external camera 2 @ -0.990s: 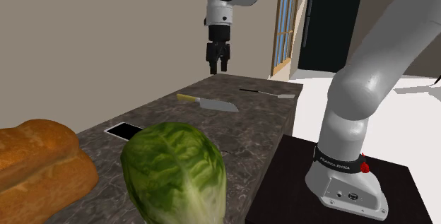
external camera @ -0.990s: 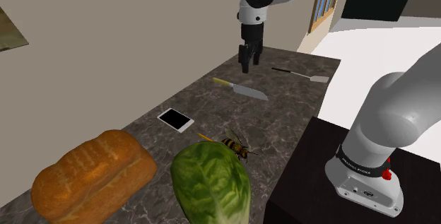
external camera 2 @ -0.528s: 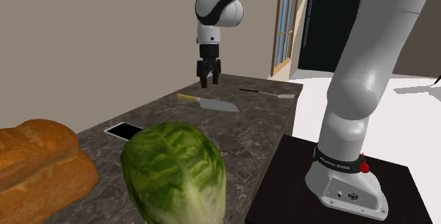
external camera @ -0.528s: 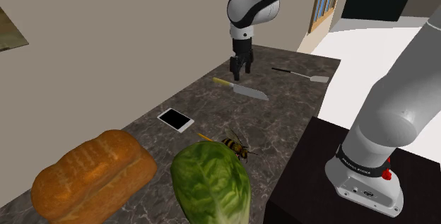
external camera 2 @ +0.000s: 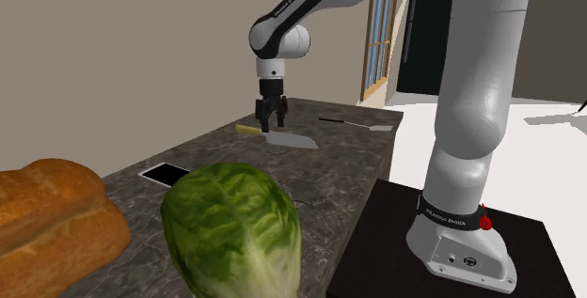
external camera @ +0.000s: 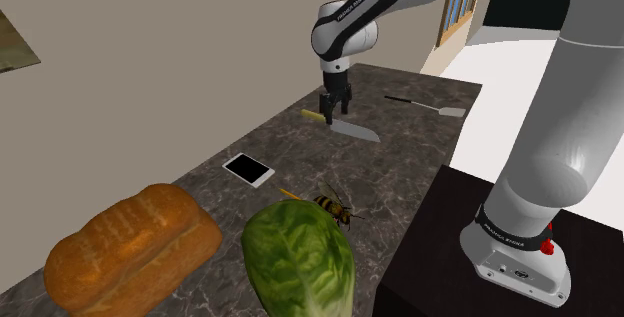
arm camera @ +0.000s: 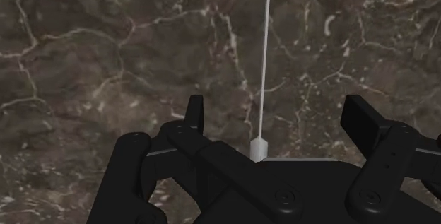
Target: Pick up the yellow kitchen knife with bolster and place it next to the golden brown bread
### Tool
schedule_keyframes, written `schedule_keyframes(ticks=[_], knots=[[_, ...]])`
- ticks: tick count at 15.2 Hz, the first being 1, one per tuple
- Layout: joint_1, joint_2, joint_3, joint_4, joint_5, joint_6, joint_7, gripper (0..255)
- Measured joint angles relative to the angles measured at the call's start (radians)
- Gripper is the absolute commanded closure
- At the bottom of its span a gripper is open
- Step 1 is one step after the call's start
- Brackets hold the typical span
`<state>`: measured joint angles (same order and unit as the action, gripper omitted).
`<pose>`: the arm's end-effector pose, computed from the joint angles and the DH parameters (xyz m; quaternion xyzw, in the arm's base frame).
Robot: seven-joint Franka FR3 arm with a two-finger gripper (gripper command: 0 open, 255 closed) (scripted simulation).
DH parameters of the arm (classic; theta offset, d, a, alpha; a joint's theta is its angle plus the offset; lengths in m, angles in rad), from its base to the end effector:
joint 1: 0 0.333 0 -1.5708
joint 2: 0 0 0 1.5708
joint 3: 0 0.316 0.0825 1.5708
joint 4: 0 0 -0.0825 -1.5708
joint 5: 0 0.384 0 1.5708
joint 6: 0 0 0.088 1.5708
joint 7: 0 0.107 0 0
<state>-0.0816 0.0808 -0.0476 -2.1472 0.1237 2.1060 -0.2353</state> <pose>0.5330 -0.0632 0.3554 -0.9968 -0.0181 0.0508 0.0594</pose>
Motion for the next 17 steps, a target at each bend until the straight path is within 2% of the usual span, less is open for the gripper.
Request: schedule_keyframes(ticks=[5, 11, 12, 17], knots=[[0.003, 0.031, 0.003, -0.031, 0.007, 0.062, -0.004, 0], [0.003, 0.033, 0.004, -0.038, 0.008, 0.071, -0.004, 0], [0.003, 0.033, 0.004, -0.038, 0.008, 0.071, -0.004, 255], [0.003, 0.033, 0.004, -0.038, 0.008, 0.071, -0.004, 255]])
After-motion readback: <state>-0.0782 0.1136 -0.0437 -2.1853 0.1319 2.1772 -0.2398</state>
